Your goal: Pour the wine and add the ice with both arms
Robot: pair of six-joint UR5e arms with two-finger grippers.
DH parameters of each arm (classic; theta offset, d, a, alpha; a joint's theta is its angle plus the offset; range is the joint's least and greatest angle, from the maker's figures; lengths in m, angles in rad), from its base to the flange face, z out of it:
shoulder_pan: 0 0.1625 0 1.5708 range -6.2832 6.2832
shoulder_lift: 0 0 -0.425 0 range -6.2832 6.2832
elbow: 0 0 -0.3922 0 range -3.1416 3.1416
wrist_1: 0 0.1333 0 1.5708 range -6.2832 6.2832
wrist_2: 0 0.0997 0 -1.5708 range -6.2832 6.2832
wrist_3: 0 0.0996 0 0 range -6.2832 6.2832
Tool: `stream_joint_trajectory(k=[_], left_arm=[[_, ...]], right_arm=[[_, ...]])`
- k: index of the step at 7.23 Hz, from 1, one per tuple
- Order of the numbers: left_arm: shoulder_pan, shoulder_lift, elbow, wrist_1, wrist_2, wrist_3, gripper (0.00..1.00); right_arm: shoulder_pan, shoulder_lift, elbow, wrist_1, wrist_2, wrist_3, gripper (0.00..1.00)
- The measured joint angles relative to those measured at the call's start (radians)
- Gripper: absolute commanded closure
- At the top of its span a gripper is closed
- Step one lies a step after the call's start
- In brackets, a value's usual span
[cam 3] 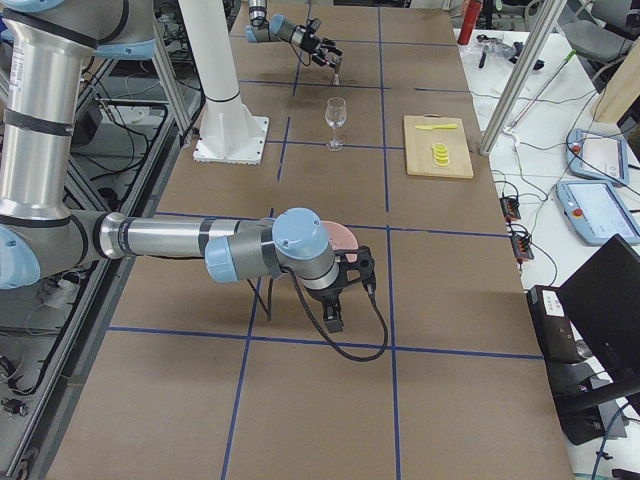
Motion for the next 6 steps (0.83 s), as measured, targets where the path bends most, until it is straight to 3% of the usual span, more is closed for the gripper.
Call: stream_joint_trajectory(k=[3,5,6], left_arm=[[0.007,-0.046,0.089,-0.004,0.005,-0.034,0.00],[0.007,-0.093,0.156,-0.010,0.006,-0.063,0.23],[0.006,-0.099,0.167,-0.014,0.006,-0.070,0.26]], right_arm=[[0.000,0.000,0.000,0.000,0.000,0.000,0.00],[0.000,0.000,0.000,0.000,0.000,0.000,0.00],[0.000,0.000,0.000,0.000,-0.001,0.000,0.00]])
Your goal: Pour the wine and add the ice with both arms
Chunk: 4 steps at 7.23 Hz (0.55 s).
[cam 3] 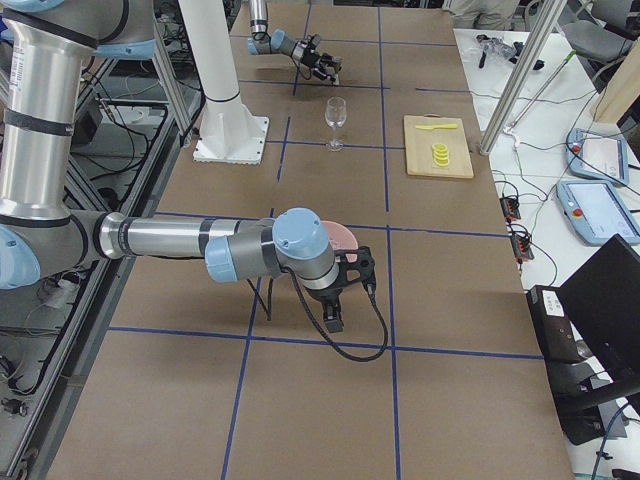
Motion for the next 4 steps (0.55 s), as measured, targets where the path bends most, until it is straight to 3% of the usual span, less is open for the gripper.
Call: stream_joint_trajectory(k=[4], left_arm=[[-0.003,0.012,0.008,-0.053,0.005,-0.012,0.26]], right_arm=[[-0.001,0.006,0.000,0.001,0.000,0.000,0.00]])
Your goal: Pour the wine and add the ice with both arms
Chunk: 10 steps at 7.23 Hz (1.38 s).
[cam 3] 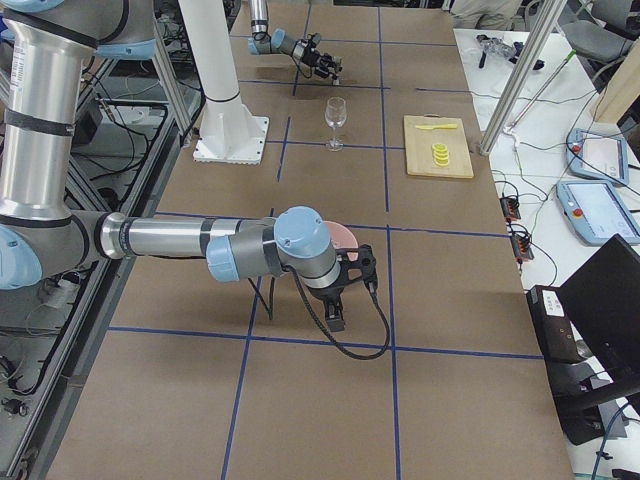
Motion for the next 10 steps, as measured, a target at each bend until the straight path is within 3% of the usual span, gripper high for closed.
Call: stream_joint_trajectory(k=[3,4,5,6,10], left_arm=[[-0.001,0.003,0.001,-0.012,0.013,0.000,0.35],[-0.001,0.002,0.003,-0.012,0.013,0.000,0.50],[0.000,0.002,0.008,-0.012,0.014,0.000,0.80],[0.001,0.002,0.011,-0.013,0.015,-0.001,1.00],[-0.002,0.003,-0.013,-0.088,0.013,0.009,1.00]], right_arm=[[0.000,0.001,0.000,-0.001,0.000,0.000,0.00],[0.000,0.001,0.000,-0.001,0.000,0.000,0.00],[0.000,0.001,0.000,-0.001,0.000,0.000,0.00],[0.000,0.001,0.000,-0.001,0.000,0.000,0.00],[0.001,0.001,0.000,-0.001,0.000,0.000,0.00]])
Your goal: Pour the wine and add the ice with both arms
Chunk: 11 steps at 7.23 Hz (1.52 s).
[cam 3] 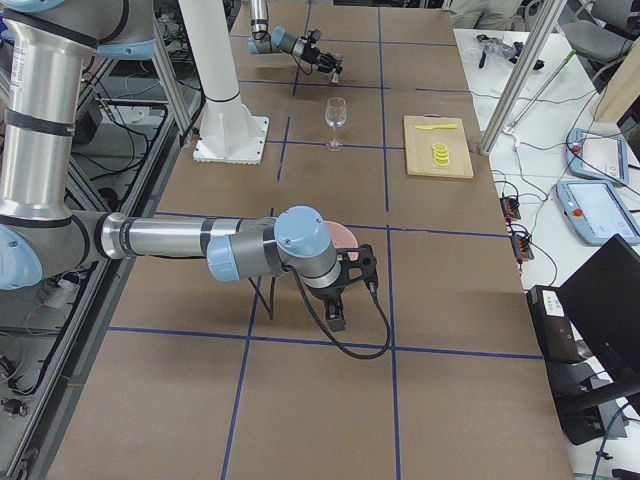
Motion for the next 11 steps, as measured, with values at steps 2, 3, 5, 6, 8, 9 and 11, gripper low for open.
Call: stream_joint_trajectory(k=[2,3,5,6,8,9,11], left_arm=[[-0.003,0.001,-0.004,-0.064,-0.002,0.022,1.00],[-0.011,-0.003,-0.014,-0.071,-0.006,0.088,1.00],[-0.055,-0.019,-0.076,-0.080,-0.094,0.221,1.00],[-0.077,-0.024,-0.103,-0.078,-0.152,0.266,1.00],[-0.121,-0.062,-0.126,-0.041,-0.191,0.388,1.00],[-0.134,-0.082,-0.146,0.006,-0.200,0.435,1.00],[-0.147,-0.155,-0.191,0.126,-0.235,0.492,1.00]], right_arm=[[0.000,0.000,0.000,0.000,0.000,0.001,0.00],[0.000,0.000,0.000,0.000,0.000,0.001,0.00],[-0.001,0.001,0.005,0.035,0.001,0.008,0.00],[-0.001,0.000,0.006,0.069,0.002,0.035,0.00],[-0.001,-0.009,0.000,0.144,-0.001,0.084,0.00],[-0.001,-0.015,-0.004,0.163,-0.001,0.090,0.00],[-0.001,-0.022,-0.007,0.174,-0.003,0.090,0.00]])
